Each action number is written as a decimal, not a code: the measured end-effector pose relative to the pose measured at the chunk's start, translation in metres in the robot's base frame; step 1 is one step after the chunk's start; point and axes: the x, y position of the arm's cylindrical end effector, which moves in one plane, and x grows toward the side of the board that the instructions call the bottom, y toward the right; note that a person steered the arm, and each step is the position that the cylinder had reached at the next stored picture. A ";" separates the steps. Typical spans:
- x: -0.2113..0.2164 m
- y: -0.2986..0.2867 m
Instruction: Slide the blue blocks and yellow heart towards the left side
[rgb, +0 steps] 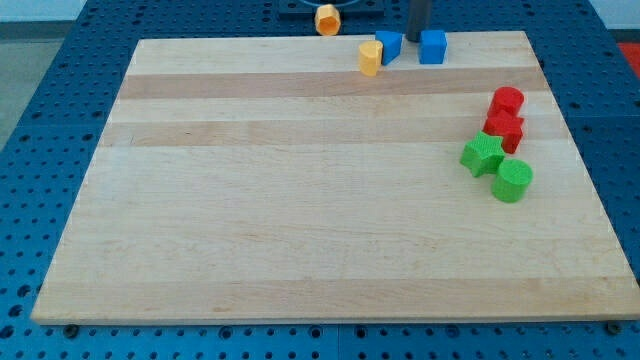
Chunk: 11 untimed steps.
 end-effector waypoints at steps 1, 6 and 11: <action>0.018 0.041; 0.064 -0.155; 0.001 -0.148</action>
